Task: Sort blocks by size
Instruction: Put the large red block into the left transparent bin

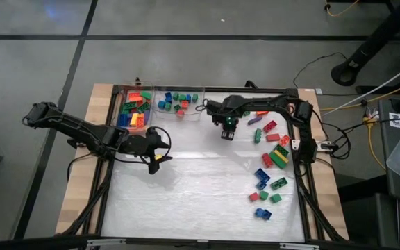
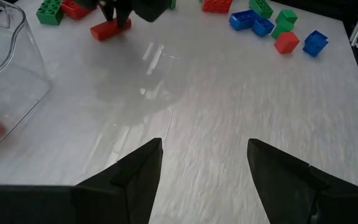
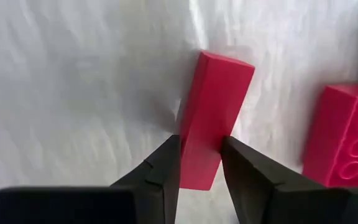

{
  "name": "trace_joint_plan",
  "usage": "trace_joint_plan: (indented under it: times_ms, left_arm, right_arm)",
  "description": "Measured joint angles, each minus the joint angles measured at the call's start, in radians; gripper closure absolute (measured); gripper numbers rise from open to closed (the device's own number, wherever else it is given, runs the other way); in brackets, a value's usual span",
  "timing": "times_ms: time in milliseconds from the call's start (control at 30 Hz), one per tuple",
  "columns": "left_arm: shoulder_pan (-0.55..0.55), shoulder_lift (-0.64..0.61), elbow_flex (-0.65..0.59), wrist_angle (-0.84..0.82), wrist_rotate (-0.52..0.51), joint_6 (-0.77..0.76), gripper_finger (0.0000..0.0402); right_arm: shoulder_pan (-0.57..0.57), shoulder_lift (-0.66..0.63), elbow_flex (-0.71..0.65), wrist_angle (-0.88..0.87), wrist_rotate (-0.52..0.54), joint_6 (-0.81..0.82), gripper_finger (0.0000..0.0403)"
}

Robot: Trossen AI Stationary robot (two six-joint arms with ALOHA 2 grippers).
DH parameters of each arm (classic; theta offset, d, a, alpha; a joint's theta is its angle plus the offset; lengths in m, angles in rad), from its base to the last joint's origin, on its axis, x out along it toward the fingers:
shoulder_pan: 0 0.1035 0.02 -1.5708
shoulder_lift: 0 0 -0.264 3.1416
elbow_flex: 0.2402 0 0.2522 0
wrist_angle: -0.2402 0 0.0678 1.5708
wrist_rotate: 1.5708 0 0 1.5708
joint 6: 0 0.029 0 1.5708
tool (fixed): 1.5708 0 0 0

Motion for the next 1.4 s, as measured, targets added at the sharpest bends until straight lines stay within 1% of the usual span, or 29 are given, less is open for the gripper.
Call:
trace_joint_plan:
  times_ms: [133,233,400,667,733,800,900,967,1033,1167,1200,1400]
  left_arm:
    - [0.0,0.0,0.0,0.0,0.0,0.0,0.0179]
    - [0.0,0.0,0.0,0.001,0.0,0.0,0.0179]
    - [0.0,0.0,0.0,0.0,0.0,0.0,0.0179]
    - [0.0,0.0,0.0,0.001,-0.001,0.0,0.0179]
    - [0.0,0.0,0.0,0.0,-0.001,0.0,0.0179]
    - [0.0,0.0,0.0,0.001,-0.001,0.0,0.0179]
    - [0.0,0.0,0.0,0.0,-0.001,-0.004,0.0179]
    - [0.0,0.0,0.0,0.0,-0.001,-0.004,0.0179]
    - [0.0,0.0,0.0,0.0,-0.001,-0.003,0.0179]
    - [0.0,-0.002,0.0,0.0,-0.001,-0.001,0.0179]
    - [0.0,-0.004,0.0,-0.001,-0.001,0.0,0.0179]
    - [0.0,-0.061,0.0,0.0,-0.001,0.032,0.0179]
  right_arm:
    - [0.035,0.004,-0.003,0.008,0.154,0.032,0.0286]
    - [0.046,0.006,-0.005,0.02,0.2,0.029,0.0283]
    - [0.043,0.006,-0.004,0.022,0.197,0.072,0.0258]
    - [0.042,0.007,-0.004,0.022,0.189,0.076,0.0179]
    - [0.033,0.006,-0.004,0.021,0.177,0.074,0.0171]
    - [0.023,0.006,-0.003,0.022,0.137,0.074,0.0169]
    - [-0.002,0.005,-0.003,0.026,0.068,0.074,0.0186]
    - [-0.014,0.005,-0.003,0.029,0.045,0.074,0.0212]
    - [-0.027,0.004,-0.003,0.03,0.023,0.074,0.0247]
    - [-0.037,0.004,-0.003,0.035,-0.031,0.07,0.0334]
    - [-0.037,0.003,-0.003,0.038,-0.051,0.067,0.0349]
    - [-0.012,0.006,0.041,0.062,-0.184,0.059,0.0349]
